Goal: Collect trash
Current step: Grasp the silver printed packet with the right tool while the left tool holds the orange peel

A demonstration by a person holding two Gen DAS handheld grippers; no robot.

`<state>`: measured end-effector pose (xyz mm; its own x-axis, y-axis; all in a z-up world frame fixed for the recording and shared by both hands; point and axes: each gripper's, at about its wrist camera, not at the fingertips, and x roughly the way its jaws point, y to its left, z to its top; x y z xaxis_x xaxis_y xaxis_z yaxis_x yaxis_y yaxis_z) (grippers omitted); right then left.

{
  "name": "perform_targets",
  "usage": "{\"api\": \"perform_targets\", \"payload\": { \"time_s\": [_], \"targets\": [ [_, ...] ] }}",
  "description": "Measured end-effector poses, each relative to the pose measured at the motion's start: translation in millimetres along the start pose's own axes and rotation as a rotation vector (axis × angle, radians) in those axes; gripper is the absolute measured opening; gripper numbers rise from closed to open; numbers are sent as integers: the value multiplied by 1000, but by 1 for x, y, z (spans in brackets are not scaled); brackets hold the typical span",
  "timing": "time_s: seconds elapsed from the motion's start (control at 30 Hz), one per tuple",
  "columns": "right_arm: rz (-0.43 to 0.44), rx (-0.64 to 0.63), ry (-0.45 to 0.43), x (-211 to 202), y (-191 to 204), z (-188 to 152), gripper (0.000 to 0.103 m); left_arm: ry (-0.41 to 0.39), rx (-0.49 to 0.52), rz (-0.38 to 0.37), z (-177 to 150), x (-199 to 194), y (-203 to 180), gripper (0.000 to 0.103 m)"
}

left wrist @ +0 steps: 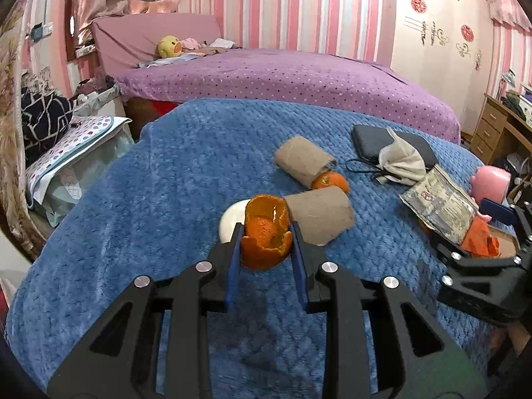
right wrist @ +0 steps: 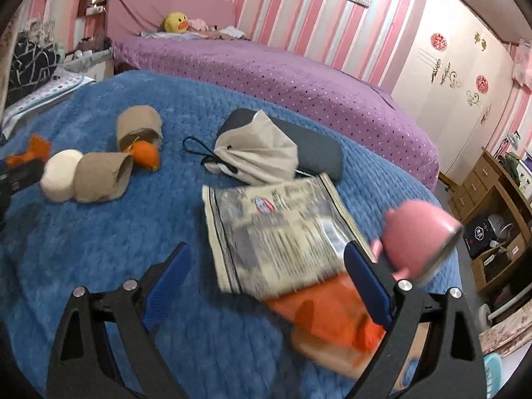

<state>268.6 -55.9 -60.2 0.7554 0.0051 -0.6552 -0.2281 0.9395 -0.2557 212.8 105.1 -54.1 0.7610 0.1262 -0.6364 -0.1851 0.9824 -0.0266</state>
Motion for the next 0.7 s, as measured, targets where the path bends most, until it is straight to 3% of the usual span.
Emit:
{"api": "perform_targets", "payload": {
  "time_s": [0.2, 0.33, 0.37, 0.6, 0.7],
  "targets": [
    [-54, -67, 73, 28, 14, 15, 90, 9, -47, -10, 4, 4, 13, 26],
    [-56, -23, 81, 27, 0, 19, 48, 15, -46, -11, 4, 4, 15, 26],
    [-56, -10, 80, 25, -5, 19, 43, 11, -42, -8, 4, 3, 15, 26],
    [-103, 10, 20, -4, -34, 30, 43, 4, -20, -9, 3, 1, 7, 26],
    [-141, -13, 18, -13, -39, 33, 32, 4, -21, -18, 3, 0, 3, 26]
  ]
}}
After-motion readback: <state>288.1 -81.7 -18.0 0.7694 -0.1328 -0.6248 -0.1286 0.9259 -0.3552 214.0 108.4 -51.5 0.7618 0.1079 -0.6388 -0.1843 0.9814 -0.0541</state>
